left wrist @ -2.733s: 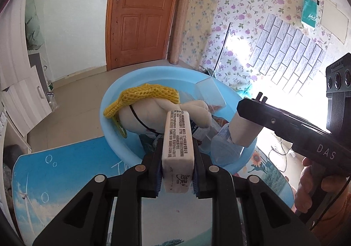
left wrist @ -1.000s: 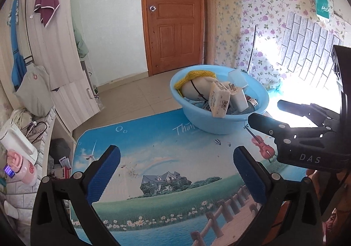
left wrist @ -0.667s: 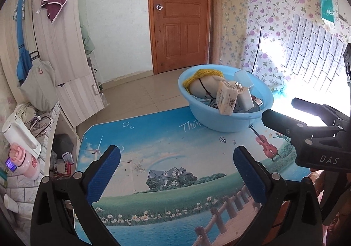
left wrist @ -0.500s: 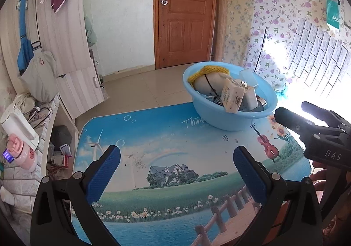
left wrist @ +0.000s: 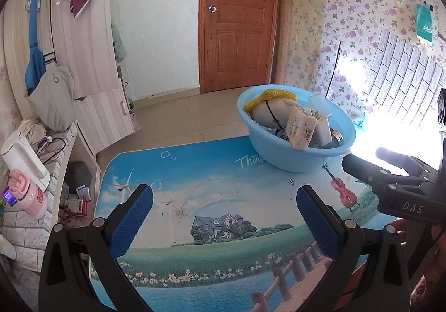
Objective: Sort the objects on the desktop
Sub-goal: 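Withdraw both tools from the basin toward the table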
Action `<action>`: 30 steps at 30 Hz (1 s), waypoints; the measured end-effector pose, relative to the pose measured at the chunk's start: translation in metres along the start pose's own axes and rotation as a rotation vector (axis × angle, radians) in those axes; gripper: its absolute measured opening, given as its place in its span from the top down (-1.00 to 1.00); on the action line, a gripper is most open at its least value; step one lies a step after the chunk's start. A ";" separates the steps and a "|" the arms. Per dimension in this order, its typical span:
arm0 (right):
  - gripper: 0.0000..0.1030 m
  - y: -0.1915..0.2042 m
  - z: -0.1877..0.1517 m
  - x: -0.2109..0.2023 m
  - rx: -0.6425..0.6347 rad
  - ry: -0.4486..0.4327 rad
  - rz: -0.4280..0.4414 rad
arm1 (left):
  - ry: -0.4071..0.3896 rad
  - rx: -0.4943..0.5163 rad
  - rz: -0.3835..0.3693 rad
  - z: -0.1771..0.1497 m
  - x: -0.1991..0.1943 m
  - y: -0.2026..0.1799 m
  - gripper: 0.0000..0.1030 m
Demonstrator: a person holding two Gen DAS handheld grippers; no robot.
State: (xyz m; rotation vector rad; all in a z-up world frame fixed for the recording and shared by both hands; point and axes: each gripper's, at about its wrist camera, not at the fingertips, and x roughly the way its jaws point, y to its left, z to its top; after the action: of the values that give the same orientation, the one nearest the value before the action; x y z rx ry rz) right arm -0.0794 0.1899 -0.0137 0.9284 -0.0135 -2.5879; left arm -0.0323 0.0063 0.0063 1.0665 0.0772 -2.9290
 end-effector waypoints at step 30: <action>-1.00 -0.002 -0.022 0.011 -0.007 0.095 -0.016 | 0.024 0.001 -0.071 -0.011 0.009 -0.002 -1.00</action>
State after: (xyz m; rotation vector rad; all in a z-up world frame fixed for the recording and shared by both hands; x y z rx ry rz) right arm -0.0744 0.1908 -0.0377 1.0520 0.0290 -2.5533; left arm -0.0321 0.0088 -0.0072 1.1223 0.1161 -2.9793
